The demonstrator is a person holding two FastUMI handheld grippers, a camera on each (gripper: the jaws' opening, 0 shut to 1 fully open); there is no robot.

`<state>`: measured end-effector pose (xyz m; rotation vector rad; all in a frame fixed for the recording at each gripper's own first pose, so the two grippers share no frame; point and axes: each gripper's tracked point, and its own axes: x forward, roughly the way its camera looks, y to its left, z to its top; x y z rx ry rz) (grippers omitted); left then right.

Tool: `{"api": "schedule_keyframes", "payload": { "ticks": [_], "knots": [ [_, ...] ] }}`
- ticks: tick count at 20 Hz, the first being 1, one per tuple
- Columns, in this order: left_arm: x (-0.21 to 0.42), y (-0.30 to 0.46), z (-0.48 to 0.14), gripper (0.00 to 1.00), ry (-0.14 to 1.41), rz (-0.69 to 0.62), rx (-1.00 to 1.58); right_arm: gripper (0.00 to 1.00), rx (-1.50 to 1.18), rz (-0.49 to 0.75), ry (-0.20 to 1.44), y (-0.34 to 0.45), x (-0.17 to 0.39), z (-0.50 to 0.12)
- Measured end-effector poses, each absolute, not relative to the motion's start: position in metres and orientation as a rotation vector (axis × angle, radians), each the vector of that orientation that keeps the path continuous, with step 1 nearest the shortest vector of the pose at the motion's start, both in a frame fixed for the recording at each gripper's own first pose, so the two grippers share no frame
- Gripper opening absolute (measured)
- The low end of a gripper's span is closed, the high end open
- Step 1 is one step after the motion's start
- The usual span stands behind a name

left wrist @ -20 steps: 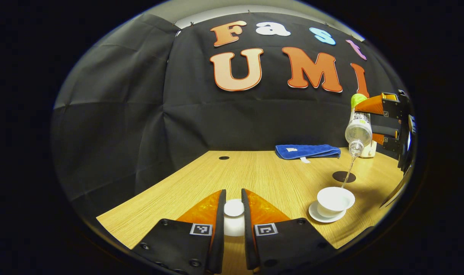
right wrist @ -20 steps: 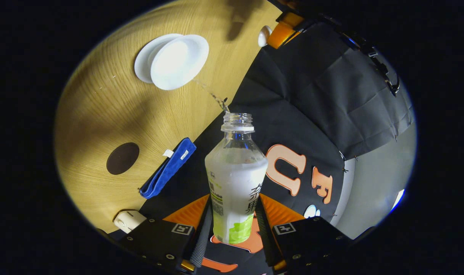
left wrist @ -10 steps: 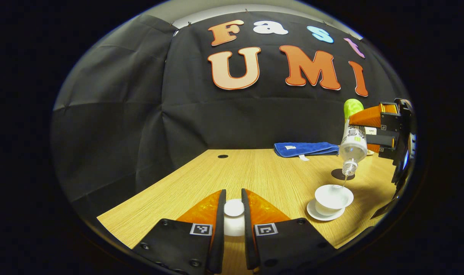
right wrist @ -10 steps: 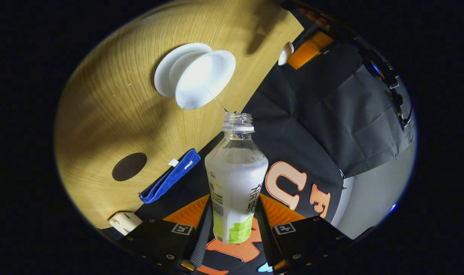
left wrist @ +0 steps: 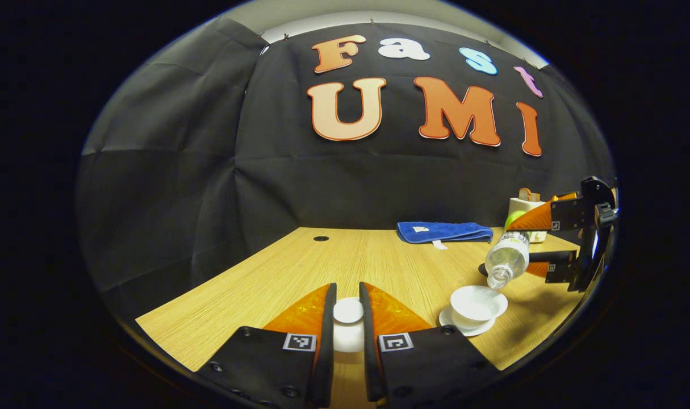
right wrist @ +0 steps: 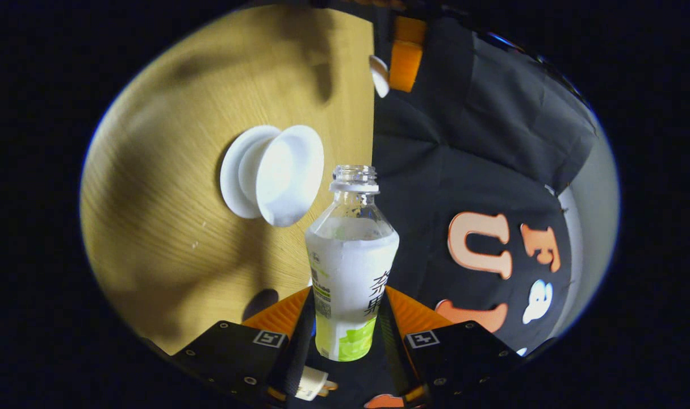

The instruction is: Open the teacup lid with one hand, grasp the water bottle and pour water into the teacup with the other hand; after pouring, place the water bottle on the coaster and then close the teacup lid.

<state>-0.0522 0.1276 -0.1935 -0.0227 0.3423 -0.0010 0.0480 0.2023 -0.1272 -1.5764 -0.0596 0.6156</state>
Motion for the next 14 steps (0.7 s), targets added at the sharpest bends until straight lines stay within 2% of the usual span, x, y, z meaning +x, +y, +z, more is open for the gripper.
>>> {"api": "schedule_keyframes", "payload": {
  "ticks": [4, 14],
  "knots": [
    [-0.047, 0.112, -0.184, 0.26, 0.323, -0.028, -0.029, 0.63, -1.29, 0.63, 0.049, 0.201, 0.044, -0.131],
    [-0.037, 0.079, -0.153, 0.26, 0.233, -0.037, -0.075, 0.63, -0.614, 0.478, 0.122, 0.183, 0.06, -0.122]
  ]
}}
